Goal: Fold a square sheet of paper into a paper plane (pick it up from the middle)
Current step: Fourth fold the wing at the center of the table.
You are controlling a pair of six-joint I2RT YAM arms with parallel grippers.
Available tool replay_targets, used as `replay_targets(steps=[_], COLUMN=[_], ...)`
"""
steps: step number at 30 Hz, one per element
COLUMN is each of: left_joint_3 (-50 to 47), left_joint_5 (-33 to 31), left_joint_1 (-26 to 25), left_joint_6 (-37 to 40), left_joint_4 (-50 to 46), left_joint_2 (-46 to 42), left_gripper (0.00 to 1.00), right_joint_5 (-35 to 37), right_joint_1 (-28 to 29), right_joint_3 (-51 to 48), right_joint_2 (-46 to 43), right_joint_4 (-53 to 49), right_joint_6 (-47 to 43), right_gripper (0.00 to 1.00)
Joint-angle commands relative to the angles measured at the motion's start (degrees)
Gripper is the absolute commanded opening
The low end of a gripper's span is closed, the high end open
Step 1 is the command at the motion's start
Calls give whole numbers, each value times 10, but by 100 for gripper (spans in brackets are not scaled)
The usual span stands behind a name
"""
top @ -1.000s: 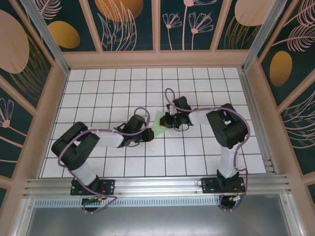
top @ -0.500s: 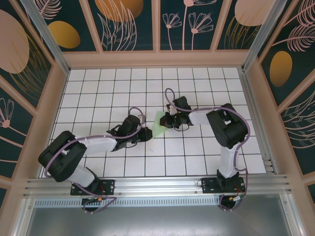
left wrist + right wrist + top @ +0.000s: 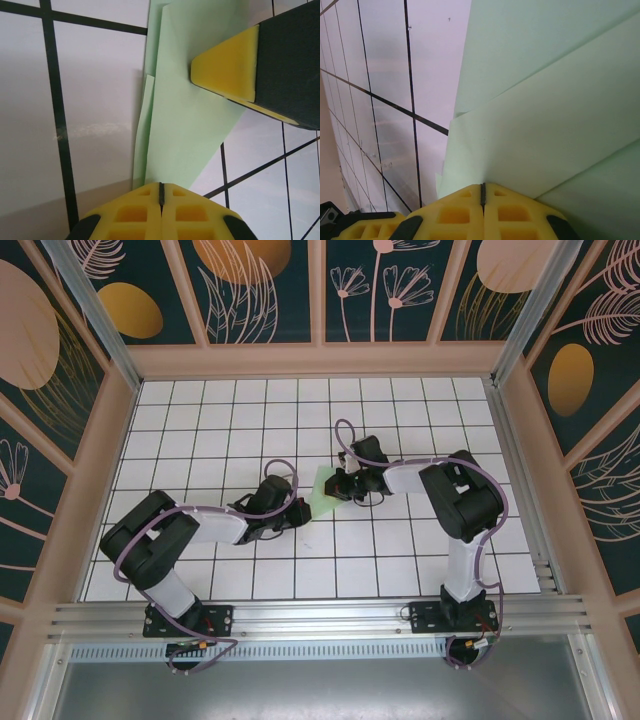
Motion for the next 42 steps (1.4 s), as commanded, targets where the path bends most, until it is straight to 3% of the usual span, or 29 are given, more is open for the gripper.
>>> replay_targets(steps=[1, 9, 16, 33, 39, 42], left_joint_3=[-12, -24, -21, -12, -10, 0], left_joint_5=[-10, 8, -3, 30, 60, 38], left_joint_1=[-1, 0, 0, 0, 0, -1], left_joint_6=[-4, -7, -3, -7, -20, -15], left_joint_4=[-12, -6, -20, -3, 43, 24], left_joint_2=[9, 34, 34, 5, -17, -3], left_gripper=[1, 0, 0, 0, 10, 10], right_joint_5=[77, 64, 55, 72, 75, 74], right_joint_1=[-10, 13, 55, 67, 67, 67], right_joint_3=[-9, 27, 0, -5, -4, 0], right_joint_2=[29, -33, -61, -7, -11, -14], right_joint_4=[-74, -80, -55, -72, -75, -75], right_joint_6=[-11, -28, -11, -6, -5, -6], right_gripper=[5, 5, 6, 5, 5, 5])
